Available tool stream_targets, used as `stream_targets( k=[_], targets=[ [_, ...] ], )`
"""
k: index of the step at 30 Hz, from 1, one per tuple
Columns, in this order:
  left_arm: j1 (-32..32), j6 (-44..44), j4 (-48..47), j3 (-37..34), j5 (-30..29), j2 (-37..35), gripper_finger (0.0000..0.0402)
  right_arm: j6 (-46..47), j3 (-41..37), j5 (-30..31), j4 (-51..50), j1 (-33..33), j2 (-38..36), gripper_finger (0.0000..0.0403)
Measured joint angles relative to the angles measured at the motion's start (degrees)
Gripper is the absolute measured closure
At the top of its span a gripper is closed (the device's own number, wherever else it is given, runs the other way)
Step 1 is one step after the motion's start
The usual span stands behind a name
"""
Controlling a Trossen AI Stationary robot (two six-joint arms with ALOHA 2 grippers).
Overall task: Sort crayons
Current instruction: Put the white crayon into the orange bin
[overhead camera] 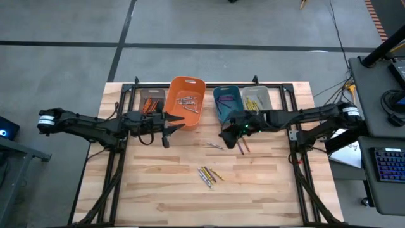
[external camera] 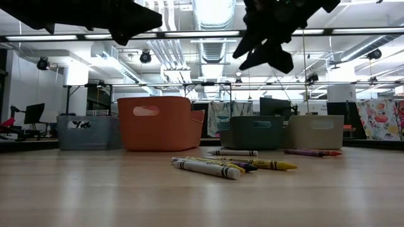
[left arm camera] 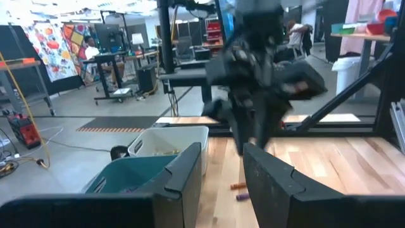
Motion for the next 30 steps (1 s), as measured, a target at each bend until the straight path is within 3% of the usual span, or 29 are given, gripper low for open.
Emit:
stream_targets(
  k=[9,20,26,30],
  targets=[
    [0.0,0.0,1.6,0.0,0.0,-0.1,0.0302,2.0,0.0,-2.6,0.2,2.4,7.1,0.0266],
    [0.0,0.0,1.7,0.0,0.0,-0.2,0.0302,3.0,0.4,-3.8,0.8,2.5,9.8,0.0266],
    [0.0,0.0,2.9,0.0,0.0,-0.2,0.0302,-2.4,6.8,-2.3,-0.8,3.1,15.6,0.0266],
    [-0.1,0.0,3.2,0.0,0.0,-0.2,0.0302,-7.3,14.1,-2.1,-9.9,3.1,20.7,0.0266]
  ],
)
